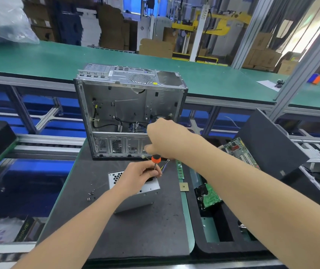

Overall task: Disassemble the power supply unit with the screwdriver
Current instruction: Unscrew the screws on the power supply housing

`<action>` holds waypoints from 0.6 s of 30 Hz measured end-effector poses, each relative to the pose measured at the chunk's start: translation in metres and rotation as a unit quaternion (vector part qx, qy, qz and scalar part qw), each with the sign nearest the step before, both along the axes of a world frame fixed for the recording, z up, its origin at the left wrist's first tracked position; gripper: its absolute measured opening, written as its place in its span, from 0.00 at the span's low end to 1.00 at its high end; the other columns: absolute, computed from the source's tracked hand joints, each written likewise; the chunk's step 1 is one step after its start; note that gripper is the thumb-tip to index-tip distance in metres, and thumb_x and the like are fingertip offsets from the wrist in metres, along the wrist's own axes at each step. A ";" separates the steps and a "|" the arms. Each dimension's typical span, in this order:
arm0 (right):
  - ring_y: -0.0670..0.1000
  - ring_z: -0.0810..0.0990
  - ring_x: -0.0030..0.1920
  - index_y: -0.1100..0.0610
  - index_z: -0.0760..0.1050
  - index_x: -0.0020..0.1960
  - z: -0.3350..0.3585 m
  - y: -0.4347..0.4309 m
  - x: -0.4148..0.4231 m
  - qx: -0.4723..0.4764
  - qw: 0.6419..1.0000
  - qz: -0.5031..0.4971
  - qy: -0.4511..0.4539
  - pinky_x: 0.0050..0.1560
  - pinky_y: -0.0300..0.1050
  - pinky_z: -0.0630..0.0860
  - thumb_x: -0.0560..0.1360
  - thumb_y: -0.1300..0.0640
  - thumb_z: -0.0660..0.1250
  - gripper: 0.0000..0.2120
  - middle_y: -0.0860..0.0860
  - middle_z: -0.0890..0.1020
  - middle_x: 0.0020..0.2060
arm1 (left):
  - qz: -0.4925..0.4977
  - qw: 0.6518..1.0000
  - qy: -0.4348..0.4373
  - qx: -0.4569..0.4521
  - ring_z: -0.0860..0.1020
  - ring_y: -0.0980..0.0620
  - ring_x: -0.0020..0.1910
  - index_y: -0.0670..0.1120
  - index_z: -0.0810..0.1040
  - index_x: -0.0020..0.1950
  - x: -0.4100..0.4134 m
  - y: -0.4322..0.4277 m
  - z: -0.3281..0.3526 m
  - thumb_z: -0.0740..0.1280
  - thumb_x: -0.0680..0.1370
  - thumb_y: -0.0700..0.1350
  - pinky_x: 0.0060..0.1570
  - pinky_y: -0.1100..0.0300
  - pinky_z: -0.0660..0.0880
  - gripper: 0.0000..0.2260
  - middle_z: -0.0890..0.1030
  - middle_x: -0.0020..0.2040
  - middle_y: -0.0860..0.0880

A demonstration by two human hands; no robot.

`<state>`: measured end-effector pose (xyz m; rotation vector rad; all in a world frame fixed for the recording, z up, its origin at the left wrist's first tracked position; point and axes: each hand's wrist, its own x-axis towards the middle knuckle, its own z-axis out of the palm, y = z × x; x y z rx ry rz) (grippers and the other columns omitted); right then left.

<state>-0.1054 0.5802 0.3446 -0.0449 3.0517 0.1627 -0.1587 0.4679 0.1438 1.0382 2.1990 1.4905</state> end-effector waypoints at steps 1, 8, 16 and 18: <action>0.53 0.74 0.33 0.57 0.65 0.38 0.003 0.001 0.001 0.008 0.999 0.031 -0.006 0.30 0.44 0.70 0.78 0.52 0.70 0.17 0.52 0.71 0.36 | -0.001 1.000 -0.001 0.001 0.85 0.53 0.51 0.57 0.84 0.46 0.000 0.000 0.000 0.68 0.83 0.38 0.60 0.49 0.80 0.14 0.87 0.47 0.55; 0.52 0.79 0.47 0.56 0.81 0.41 0.017 0.007 0.002 0.029 0.973 0.207 -0.099 0.49 0.53 0.80 0.70 0.72 0.66 0.13 0.47 0.81 0.39 | -0.003 1.000 -0.009 0.008 0.85 0.55 0.51 0.57 0.84 0.48 0.001 -0.001 0.001 0.67 0.83 0.38 0.57 0.57 0.80 0.14 0.87 0.47 0.56; 0.43 0.70 0.43 0.51 0.78 0.44 0.014 0.011 0.008 0.015 0.977 0.199 -0.078 0.42 0.49 0.75 0.73 0.54 0.69 0.01 0.47 0.75 0.46 | 0.011 1.000 0.000 0.009 0.84 0.57 0.48 0.48 0.85 0.45 0.003 0.001 0.003 0.68 0.81 0.35 0.55 0.62 0.77 0.11 0.87 0.44 0.56; 0.48 0.73 0.43 0.50 0.74 0.46 0.008 0.007 0.010 0.044 0.983 0.177 -0.020 0.39 0.47 0.71 0.75 0.39 0.66 0.15 0.46 0.72 0.43 | 0.012 1.000 0.001 0.007 0.84 0.57 0.48 0.47 0.85 0.44 0.003 0.001 0.004 0.69 0.81 0.35 0.56 0.62 0.77 0.11 0.87 0.43 0.55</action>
